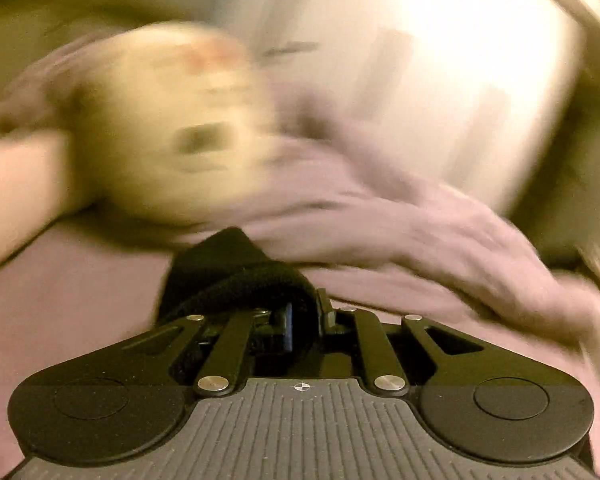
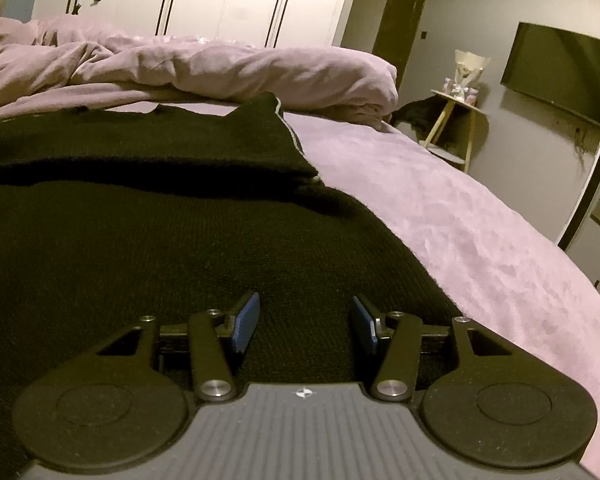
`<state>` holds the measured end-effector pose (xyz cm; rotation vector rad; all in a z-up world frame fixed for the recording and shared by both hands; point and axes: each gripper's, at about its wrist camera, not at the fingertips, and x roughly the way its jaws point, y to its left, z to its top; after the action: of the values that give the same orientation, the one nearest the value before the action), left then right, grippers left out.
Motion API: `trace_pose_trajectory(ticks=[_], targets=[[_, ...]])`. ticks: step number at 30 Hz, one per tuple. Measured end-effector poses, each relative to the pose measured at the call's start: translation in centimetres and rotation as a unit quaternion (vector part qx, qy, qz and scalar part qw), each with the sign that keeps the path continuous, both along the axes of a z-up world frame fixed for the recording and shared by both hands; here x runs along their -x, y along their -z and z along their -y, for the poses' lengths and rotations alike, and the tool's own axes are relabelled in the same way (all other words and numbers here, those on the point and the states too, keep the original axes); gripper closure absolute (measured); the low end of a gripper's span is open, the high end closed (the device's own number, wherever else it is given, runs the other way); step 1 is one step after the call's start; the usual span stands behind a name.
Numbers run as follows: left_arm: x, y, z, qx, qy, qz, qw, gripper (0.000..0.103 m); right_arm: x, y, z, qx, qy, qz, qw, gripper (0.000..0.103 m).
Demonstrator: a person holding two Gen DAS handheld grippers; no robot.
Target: Fold small clothes
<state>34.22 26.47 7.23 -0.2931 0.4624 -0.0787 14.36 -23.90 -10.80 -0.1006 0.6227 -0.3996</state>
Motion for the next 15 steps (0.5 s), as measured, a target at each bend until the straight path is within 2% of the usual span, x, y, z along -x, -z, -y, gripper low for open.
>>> trace_pose_trajectory(ticks=[3,4,6,7,8,11,15], targets=[[0.9,-0.3,9.9,-0.063,0.105,-0.005,0.9924,0.088,0.2,-0.3,0.3,-0.017,0.002,-0.001,1.0,0.052],[1.4,0.3,13.1,-0.082,0.131,-0.013,0.9879,0.081,0.3,-0.5,0.4,-0.025,0.002,-0.003,1.0,0.052],[2.7,2.2,17.1,-0.092,0.163,-0.041,0.9815,0.063,0.5,-1.0,0.7,-0.04,-0.003,-0.009,0.999,0.052],[3.3,3.1,18.1,-0.085,0.166,-0.057,0.9807,0.048,0.6,-1.3,0.9,-0.049,-0.007,-0.013,0.999,0.051],[3.9,3.8,18.6,-0.074,0.163,-0.074,0.9812,0.045,0.7,-1.6,1.0,-0.057,-0.011,-0.016,0.998,0.051],[7.2,5.8,17.7,-0.017,0.131,-0.114,0.9846,0.044,1.1,-2.5,1.3,-0.077,-0.029,-0.023,0.996,0.051],[10.9,7.9,13.1,0.021,0.033,-0.159,0.9865,0.038,1.3,-3.7,0.3,-0.09,-0.066,-0.012,0.994,0.051]])
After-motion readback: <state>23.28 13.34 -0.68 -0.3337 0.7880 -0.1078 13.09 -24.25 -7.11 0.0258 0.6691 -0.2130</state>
